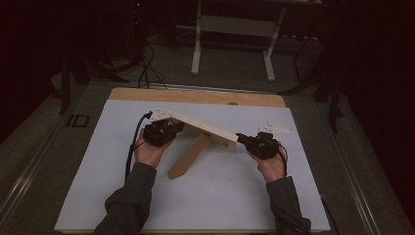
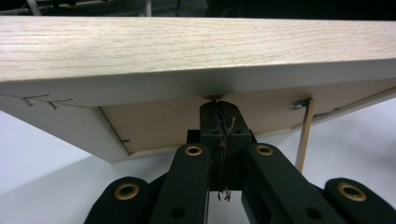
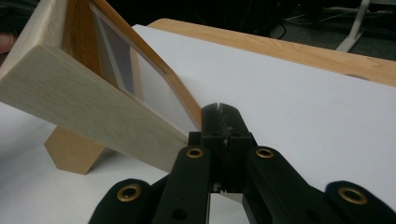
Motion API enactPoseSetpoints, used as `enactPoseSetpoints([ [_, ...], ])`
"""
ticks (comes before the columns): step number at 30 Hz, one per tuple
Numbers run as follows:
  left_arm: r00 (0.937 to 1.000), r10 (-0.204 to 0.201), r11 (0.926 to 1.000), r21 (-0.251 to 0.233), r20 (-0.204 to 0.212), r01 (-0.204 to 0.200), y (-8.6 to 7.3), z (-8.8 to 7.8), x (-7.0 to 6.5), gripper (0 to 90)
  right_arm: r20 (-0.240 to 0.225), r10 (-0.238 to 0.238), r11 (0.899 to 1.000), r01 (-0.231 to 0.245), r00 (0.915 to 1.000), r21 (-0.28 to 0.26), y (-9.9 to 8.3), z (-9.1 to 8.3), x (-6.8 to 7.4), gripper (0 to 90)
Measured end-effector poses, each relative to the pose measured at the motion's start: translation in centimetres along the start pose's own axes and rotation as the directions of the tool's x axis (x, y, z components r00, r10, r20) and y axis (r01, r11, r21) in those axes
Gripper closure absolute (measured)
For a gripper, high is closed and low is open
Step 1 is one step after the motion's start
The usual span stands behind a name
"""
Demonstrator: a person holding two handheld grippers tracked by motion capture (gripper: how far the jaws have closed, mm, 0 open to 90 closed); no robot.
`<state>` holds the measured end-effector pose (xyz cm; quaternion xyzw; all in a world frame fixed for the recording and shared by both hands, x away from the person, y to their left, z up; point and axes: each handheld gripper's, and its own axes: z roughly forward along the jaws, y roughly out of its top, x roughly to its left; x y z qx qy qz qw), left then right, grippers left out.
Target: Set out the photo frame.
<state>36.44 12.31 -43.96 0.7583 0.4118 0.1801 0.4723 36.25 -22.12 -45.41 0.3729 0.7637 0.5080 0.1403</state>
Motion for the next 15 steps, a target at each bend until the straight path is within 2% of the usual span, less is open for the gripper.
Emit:
enactPoseSetpoints([
  [15,0.9999,0.009,0.9998,0.016,0.013,-0.009,-0.04,0.77,-0.62,90.0,0.001,-0.006,1.0,0.006,1.0,0.001,0.06,-0.06,0.1,90.0],
])
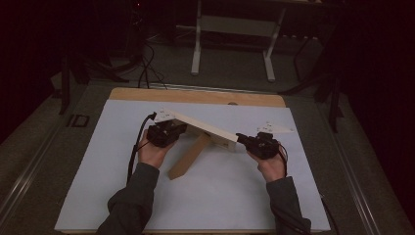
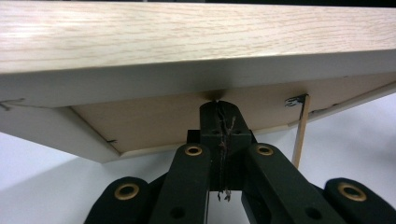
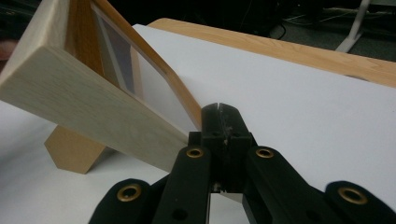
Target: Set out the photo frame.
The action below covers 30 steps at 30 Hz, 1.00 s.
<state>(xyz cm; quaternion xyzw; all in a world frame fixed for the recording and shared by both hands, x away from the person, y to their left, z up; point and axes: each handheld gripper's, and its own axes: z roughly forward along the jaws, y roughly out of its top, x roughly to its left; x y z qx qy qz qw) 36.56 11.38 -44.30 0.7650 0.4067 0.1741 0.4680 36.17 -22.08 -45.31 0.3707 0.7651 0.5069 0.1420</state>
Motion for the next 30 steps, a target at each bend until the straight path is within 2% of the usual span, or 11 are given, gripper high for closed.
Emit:
enactPoseSetpoints([
  [11,0.9998,0.018,0.9998,0.012,0.007,-0.018,0.3,0.3,-0.6,90.0,-0.012,-0.016,1.0,0.016,0.9998,0.007,0.1,0.1,0.3,90.0],
  [30,0.9969,0.058,0.998,0.024,0.054,-0.059,1.0,0.8,-2.5,90.0,-0.023,-0.035,0.999,0.035,0.9991,0.013,0.1,0.2,0.7,90.0],
])
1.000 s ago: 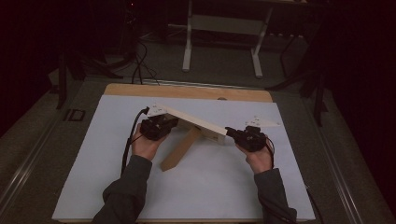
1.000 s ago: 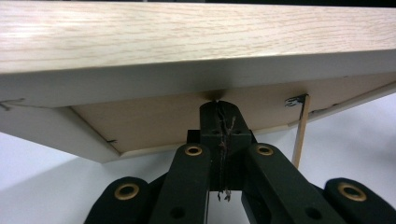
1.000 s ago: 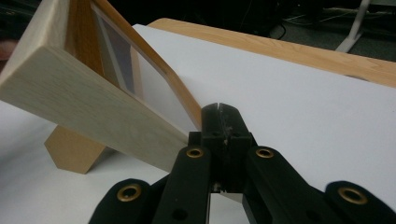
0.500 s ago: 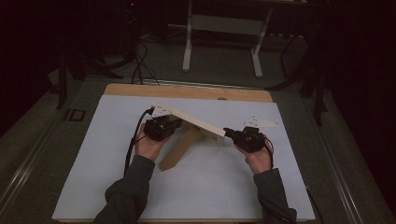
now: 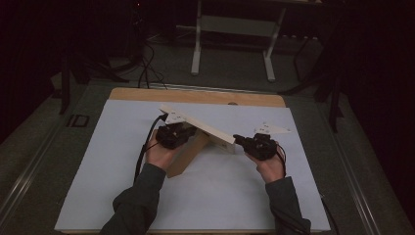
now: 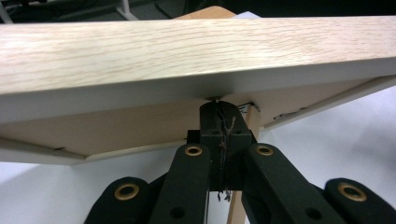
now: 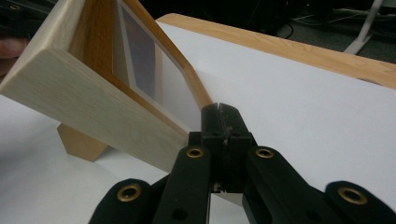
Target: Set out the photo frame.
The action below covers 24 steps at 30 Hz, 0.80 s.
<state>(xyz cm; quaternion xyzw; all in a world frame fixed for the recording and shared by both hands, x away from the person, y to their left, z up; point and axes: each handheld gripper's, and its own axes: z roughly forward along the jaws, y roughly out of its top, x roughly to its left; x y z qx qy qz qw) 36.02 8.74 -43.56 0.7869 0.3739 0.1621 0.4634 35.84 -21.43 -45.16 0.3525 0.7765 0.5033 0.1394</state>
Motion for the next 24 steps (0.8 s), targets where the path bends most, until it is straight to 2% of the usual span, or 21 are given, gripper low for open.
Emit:
enactPoseSetpoints([
  [9,0.9993,0.037,0.9992,0.017,0.006,-0.038,0.5,0.2,-0.8,90.0,-0.007,-0.003,1.0,0.003,1.0,0.003,0.0,0.1,0.2,90.0],
  [24,0.9987,0.051,0.9986,0.011,0.006,-0.051,0.9,0.4,-1.2,90.0,-0.023,-0.023,1.0,0.023,0.9995,0.012,0.1,0.3,0.7,90.0],
])
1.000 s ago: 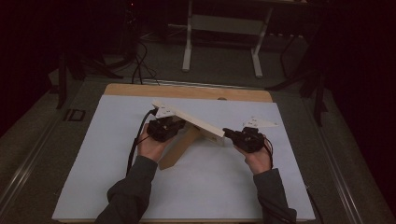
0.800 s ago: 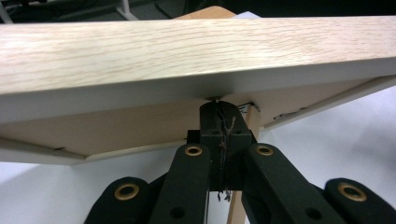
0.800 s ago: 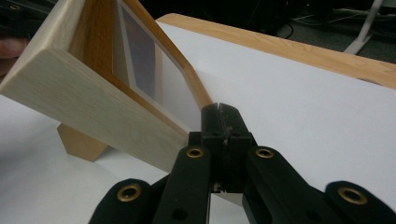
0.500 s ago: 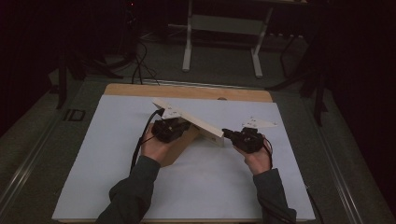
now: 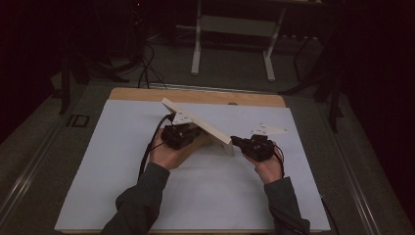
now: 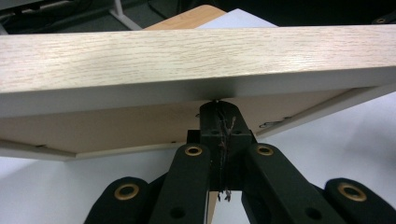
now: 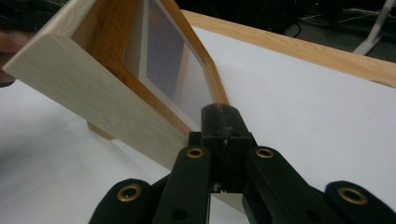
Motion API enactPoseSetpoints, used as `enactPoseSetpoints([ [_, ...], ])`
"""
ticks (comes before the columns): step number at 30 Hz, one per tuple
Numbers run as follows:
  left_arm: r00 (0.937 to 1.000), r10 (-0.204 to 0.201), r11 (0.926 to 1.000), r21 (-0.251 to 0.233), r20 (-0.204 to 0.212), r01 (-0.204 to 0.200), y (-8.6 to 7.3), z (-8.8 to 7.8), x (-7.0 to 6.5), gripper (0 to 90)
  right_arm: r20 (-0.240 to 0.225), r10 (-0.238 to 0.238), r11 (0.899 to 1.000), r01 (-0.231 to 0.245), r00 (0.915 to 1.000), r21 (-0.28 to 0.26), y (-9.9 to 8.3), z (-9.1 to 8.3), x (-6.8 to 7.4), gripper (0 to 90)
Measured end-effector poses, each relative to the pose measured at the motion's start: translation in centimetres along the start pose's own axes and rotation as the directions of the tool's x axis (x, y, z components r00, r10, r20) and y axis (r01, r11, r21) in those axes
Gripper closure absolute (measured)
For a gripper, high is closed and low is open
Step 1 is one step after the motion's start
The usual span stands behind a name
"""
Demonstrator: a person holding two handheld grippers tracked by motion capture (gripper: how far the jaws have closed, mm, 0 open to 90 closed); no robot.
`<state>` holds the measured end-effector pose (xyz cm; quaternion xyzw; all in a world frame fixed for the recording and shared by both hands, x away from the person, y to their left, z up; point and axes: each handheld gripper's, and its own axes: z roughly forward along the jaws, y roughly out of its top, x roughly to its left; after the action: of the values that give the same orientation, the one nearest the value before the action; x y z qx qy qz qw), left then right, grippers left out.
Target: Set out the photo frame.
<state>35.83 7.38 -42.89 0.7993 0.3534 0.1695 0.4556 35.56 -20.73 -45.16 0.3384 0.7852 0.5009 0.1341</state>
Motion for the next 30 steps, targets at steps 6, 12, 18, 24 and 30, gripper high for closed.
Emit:
enactPoseSetpoints([
  [6,0.9999,0.009,1.0,0.001,0.005,-0.009,0.0,0.1,-0.1,90.0,-0.005,-0.006,1.0,0.006,1.0,0.003,0.0,0.1,0.2,90.0],
  [12,0.9999,0.006,1.0,0.006,0.009,-0.006,0.0,0.3,-0.2,90.0,-0.009,-0.013,1.0,0.013,0.9999,0.006,0.1,0.2,0.5,90.0],
  [18,1.0,0.001,1.0,0.007,0.008,-0.001,0.0,0.4,-0.1,90.0,-0.02,-0.024,1.0,0.024,0.9995,0.01,0.1,0.3,0.8,90.0],
  [24,0.9999,0.001,1.0,0.003,0.015,-0.001,0.0,0.5,-0.2,90.0,-0.026,-0.034,0.999,0.035,0.9991,0.013,0.2,0.4,1.1,90.0],
  [30,0.9997,-0.002,1.0,-0.001,0.023,0.002,0.0,0.7,-0.3,90.0,-0.034,-0.053,0.998,0.054,0.998,0.021,0.3,0.5,1.5,90.0],
])
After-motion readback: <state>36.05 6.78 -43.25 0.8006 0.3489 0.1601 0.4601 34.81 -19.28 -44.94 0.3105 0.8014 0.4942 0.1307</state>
